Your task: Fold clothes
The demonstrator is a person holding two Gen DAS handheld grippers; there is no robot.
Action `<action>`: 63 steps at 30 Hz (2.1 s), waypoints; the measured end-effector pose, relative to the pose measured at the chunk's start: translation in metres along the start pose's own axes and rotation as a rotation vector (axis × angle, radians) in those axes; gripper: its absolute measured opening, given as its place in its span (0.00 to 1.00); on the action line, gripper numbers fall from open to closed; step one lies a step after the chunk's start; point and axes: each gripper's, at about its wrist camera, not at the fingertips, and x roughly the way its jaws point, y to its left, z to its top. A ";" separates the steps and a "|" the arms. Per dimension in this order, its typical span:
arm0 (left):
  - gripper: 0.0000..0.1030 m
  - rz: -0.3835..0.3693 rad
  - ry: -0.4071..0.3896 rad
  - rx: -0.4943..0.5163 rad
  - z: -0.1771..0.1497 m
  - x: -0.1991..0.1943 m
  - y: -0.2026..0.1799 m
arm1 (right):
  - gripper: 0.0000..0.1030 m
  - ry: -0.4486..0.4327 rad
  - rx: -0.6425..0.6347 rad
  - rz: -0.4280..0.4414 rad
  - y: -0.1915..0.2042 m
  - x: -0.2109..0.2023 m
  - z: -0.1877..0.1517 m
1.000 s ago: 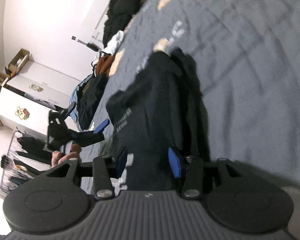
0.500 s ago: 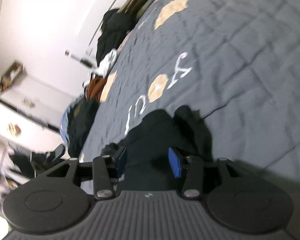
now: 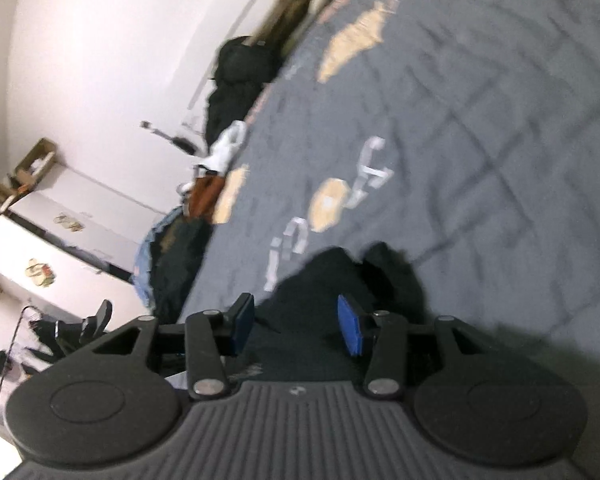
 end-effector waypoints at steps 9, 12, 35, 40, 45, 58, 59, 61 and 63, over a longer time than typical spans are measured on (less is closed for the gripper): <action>0.99 0.093 0.053 -0.028 0.006 0.054 0.031 | 0.44 0.086 -0.070 -0.021 0.011 0.028 -0.012; 0.99 0.133 0.059 -0.010 0.008 0.057 0.026 | 0.44 0.061 -0.026 -0.042 -0.007 0.026 -0.012; 0.99 0.201 0.090 -0.002 -0.013 0.074 0.016 | 0.43 0.102 -0.105 -0.047 -0.016 0.008 -0.012; 0.98 0.199 0.061 0.058 -0.024 0.051 -0.023 | 0.43 0.107 -0.072 -0.037 -0.015 -0.004 -0.010; 0.99 0.204 0.023 0.107 -0.064 0.004 -0.056 | 0.45 0.106 -0.074 0.029 0.008 -0.026 -0.011; 1.00 0.526 -0.118 0.191 -0.167 -0.087 -0.093 | 0.44 0.247 -0.139 -0.112 0.015 -0.034 -0.071; 1.00 0.564 -0.124 0.212 -0.174 -0.091 -0.096 | 0.44 0.250 -0.162 -0.131 0.019 -0.039 -0.075; 1.00 0.627 -0.128 0.249 -0.189 -0.095 -0.101 | 0.44 0.265 -0.243 -0.177 0.028 -0.046 -0.088; 1.00 0.697 -0.136 0.296 -0.205 -0.098 -0.107 | 0.45 0.277 -0.310 -0.234 0.034 -0.052 -0.101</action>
